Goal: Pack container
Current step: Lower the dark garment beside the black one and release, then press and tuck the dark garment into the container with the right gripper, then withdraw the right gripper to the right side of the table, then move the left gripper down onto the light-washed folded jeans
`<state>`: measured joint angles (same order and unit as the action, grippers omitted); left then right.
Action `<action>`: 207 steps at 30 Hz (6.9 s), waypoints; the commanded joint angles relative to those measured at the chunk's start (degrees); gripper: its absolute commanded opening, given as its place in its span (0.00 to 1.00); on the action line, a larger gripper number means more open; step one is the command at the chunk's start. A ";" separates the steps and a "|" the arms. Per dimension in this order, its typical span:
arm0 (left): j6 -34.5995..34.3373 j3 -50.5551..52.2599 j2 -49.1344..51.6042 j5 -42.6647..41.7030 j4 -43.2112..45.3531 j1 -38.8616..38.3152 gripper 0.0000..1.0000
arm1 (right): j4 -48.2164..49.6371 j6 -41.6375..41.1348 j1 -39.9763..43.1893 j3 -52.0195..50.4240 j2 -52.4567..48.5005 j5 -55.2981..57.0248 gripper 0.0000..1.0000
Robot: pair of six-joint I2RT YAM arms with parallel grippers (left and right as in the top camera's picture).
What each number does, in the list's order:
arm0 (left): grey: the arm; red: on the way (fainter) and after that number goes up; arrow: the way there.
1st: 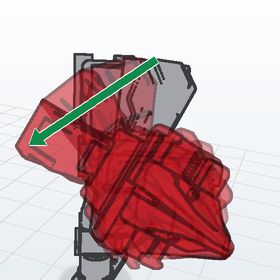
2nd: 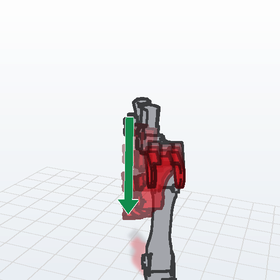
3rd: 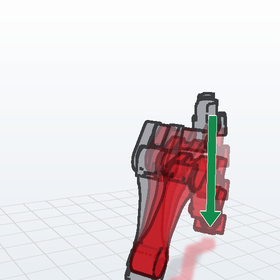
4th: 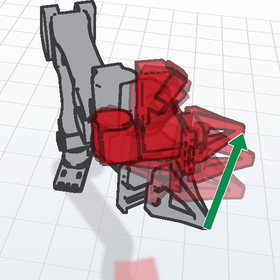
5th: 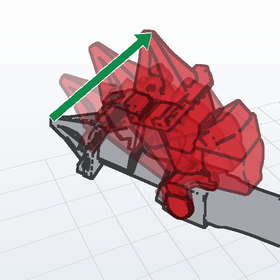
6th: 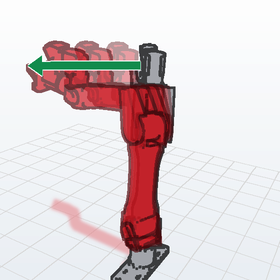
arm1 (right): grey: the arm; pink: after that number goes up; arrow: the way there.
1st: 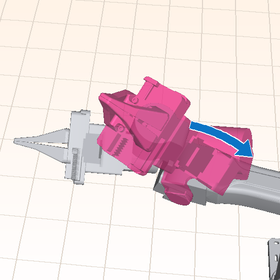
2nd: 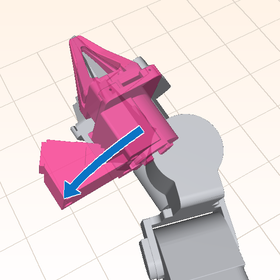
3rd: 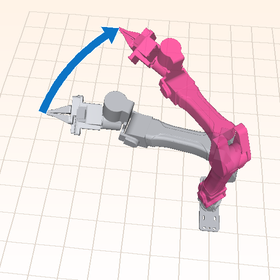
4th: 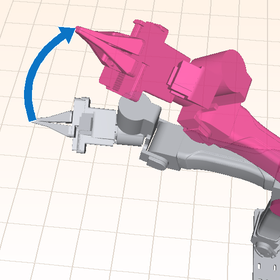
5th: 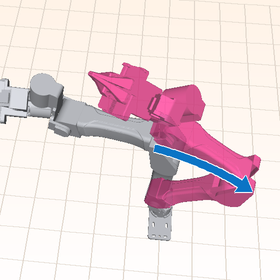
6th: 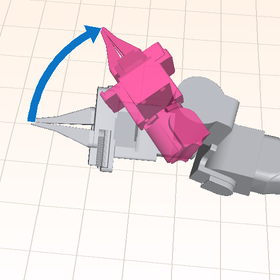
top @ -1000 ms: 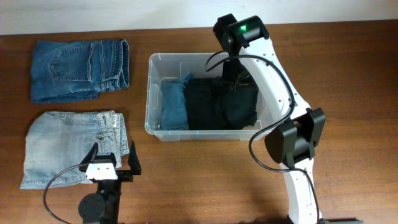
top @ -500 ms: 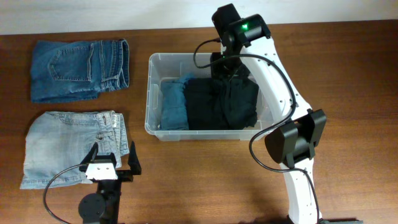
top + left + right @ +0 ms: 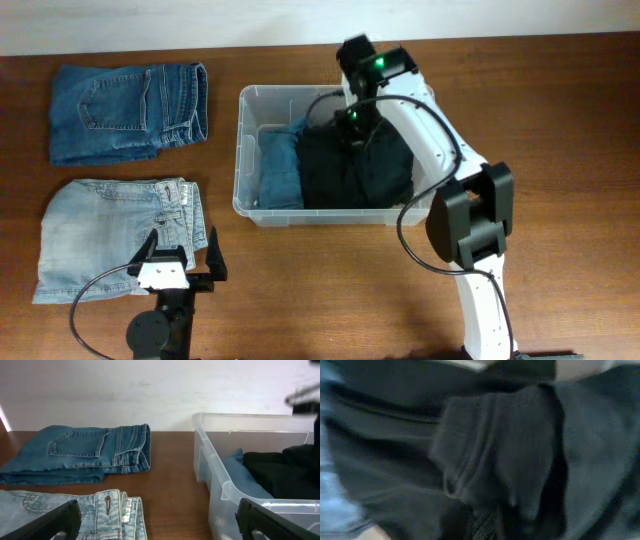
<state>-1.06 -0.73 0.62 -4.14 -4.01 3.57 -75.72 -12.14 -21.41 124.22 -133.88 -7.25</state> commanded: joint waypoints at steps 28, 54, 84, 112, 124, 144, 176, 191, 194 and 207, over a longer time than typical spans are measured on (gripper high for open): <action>0.70 0.24 -0.26 -0.61 -0.13 0.35 0.99 | -4.50 -0.37 1.95 -0.44 7.15 1.03 0.31; 0.70 0.22 -0.26 -0.61 -0.13 0.35 0.99 | 2.51 -0.79 1.99 -6.67 8.79 0.17 0.04; 0.70 0.24 -0.26 -0.61 -0.13 0.35 0.99 | 5.18 -2.10 1.64 -5.01 -2.43 -2.80 0.08; 0.70 0.22 -0.26 -0.61 -0.13 0.35 0.99 | 8.79 -4.87 0.11 -24.20 9.73 1.27 0.17; 0.70 0.24 -0.26 -0.61 -0.13 0.35 0.99 | 8.52 -4.83 0.15 -20.13 13.20 1.92 0.17; 0.70 0.24 -0.26 -0.61 -0.13 0.35 1.00 | -21.62 -4.87 12.26 7.48 24.79 13.92 0.99; 0.70 0.22 -0.26 -0.61 -0.13 0.35 0.99 | -2.75 -7.67 48.81 -39.21 41.68 12.24 0.98; 0.68 0.22 -0.26 -0.72 -0.11 0.33 0.99 | -2.75 -7.67 48.81 -39.21 41.68 12.24 0.99; 0.68 0.22 -0.26 -1.05 -0.13 0.33 1.00 | -2.75 -7.67 48.81 -39.21 41.68 12.24 0.98; -1.25 -12.83 1.70 -7.56 4.09 0.35 1.00 | -2.75 -7.67 48.81 -39.21 41.68 12.24 0.98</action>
<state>-2.83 -5.39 1.08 -12.21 -0.75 3.57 -78.56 -19.33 27.35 85.25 -92.20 4.93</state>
